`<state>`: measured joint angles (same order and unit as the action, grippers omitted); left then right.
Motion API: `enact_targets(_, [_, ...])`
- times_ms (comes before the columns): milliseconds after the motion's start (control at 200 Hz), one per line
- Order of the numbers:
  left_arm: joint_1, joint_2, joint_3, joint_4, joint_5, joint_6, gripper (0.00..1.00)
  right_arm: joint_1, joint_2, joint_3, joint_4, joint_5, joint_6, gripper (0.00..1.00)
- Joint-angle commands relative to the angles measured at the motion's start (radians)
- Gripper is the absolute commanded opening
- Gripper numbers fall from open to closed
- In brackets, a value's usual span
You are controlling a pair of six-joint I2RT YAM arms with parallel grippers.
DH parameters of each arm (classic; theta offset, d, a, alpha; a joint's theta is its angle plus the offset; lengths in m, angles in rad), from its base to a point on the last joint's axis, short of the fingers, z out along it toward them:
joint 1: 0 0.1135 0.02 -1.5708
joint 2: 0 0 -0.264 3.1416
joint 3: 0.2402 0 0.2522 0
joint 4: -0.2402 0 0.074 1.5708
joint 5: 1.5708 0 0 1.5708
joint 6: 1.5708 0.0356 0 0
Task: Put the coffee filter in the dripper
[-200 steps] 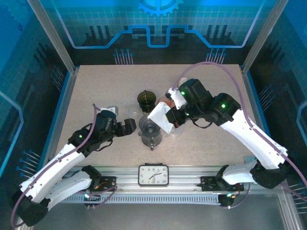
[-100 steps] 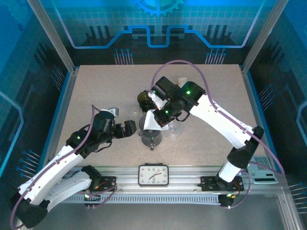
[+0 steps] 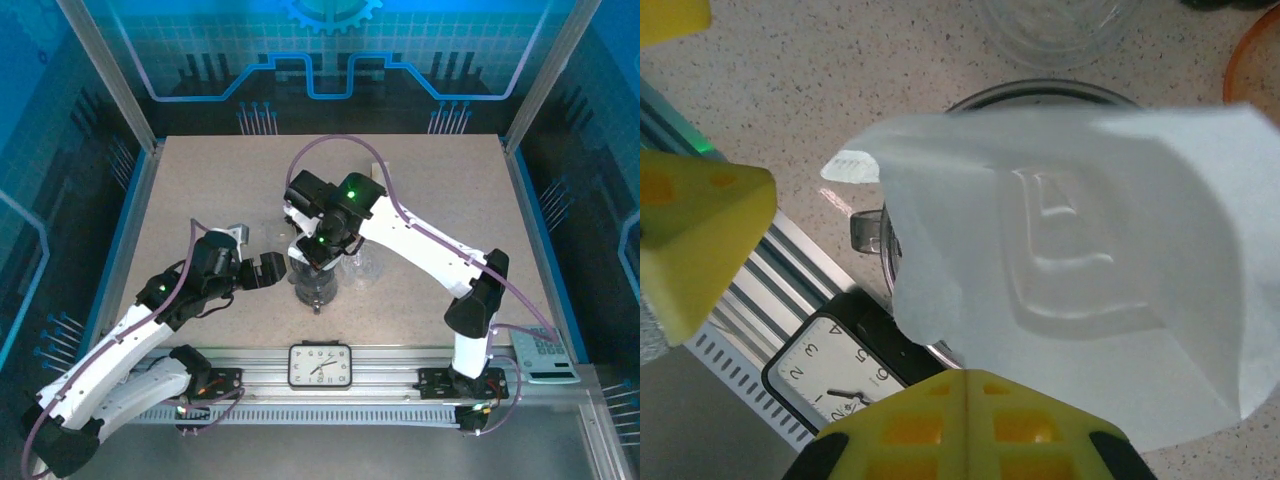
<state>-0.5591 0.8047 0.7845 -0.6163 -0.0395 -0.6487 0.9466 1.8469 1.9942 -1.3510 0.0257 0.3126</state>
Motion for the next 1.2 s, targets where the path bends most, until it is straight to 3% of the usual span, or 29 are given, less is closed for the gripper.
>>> enact_targets(0, [0.007,-0.012,0.01,0.016,0.032,-0.008,0.99,0.01,0.0,-0.046,0.045,-0.006,-0.002,0.0])
enact_targets(470, [0.008,0.004,0.012,0.027,0.049,-0.027,0.99,-0.002,-0.003,-0.15,0.139,-0.006,-0.003,0.02])
enact_targets(800, [0.015,0.017,0.028,0.039,0.074,-0.039,0.99,-0.002,-0.072,-0.17,0.174,0.001,0.001,0.18])
enact_targets(1196, [0.024,0.058,0.072,0.051,0.115,-0.044,0.99,-0.003,-0.188,-0.263,0.226,0.032,0.023,0.51])
